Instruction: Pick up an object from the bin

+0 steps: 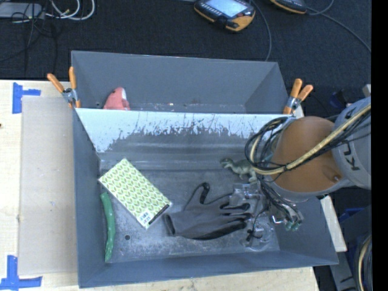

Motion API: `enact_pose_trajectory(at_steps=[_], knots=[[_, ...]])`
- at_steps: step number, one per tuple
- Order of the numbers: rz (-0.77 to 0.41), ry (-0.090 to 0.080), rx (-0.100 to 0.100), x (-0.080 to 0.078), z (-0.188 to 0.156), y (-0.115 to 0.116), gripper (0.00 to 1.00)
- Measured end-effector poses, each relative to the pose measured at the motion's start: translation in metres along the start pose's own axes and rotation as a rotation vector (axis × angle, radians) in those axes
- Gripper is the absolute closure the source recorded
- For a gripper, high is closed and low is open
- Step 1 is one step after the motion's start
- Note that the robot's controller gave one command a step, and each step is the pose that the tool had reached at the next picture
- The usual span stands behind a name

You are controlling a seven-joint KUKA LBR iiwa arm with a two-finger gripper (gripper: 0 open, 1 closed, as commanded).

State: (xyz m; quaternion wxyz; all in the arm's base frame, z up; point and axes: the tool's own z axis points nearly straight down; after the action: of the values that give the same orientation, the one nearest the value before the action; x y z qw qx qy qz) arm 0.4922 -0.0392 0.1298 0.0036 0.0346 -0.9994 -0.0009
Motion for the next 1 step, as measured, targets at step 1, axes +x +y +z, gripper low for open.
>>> enact_pose_trajectory(at_steps=[1], knots=[[-0.153,-0.002,0.001,0.0138,0.0017,0.0035,0.0]])
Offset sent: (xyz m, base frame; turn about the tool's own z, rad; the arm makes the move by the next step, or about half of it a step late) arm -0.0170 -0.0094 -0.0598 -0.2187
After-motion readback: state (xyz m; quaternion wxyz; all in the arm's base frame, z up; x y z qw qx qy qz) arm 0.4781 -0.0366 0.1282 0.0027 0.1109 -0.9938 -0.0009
